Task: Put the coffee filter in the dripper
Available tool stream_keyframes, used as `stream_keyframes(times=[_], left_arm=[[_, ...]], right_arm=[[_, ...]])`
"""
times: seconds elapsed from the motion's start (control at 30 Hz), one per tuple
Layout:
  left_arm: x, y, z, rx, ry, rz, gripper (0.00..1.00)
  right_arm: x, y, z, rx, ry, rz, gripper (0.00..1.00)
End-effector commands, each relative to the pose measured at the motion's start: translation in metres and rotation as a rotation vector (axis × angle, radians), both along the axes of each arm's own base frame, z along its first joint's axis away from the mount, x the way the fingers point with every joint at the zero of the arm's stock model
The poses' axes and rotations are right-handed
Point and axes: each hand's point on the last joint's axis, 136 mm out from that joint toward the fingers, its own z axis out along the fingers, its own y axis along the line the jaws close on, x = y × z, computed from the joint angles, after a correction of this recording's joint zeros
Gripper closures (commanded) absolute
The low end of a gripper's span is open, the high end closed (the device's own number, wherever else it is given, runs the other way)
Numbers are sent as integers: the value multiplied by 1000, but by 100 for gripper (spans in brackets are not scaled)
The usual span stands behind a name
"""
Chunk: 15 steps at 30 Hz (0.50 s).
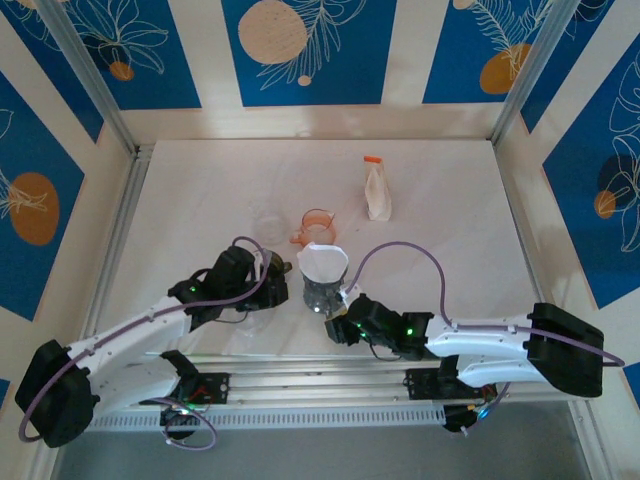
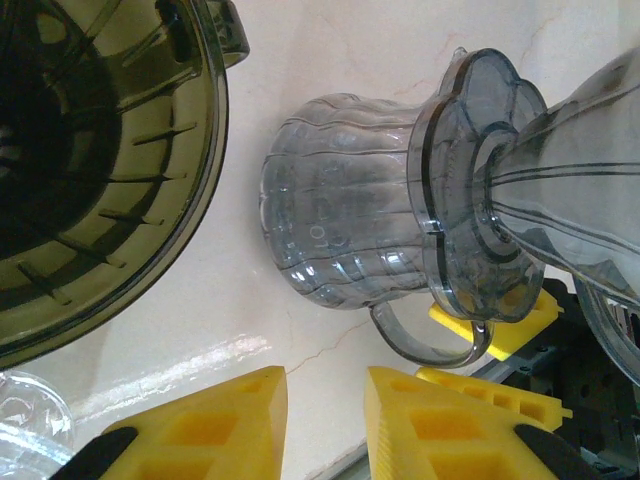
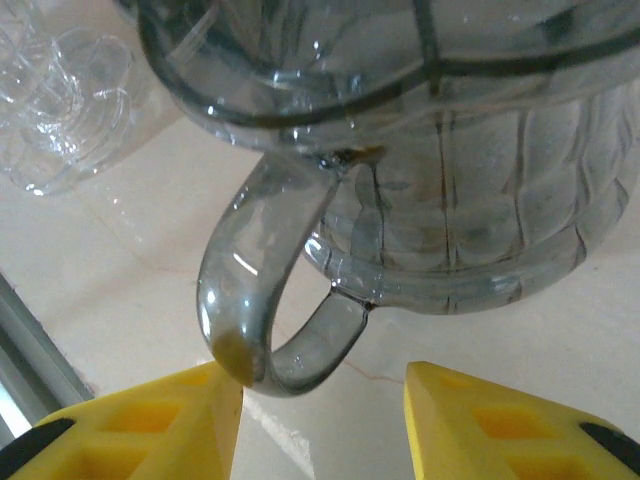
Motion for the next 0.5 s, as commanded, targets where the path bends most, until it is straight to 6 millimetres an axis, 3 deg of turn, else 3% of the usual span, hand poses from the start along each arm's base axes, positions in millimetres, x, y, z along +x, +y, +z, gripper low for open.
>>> stream_keyframes(times=[0.0,0.47], left_arm=[[0,1,6,-2,-12,8,73],[1,-2,3,-15,0,14,75]], right_arm=[[13,2,11,35,-39,-59,54],[30,-8,6,44,-57,-144,57]])
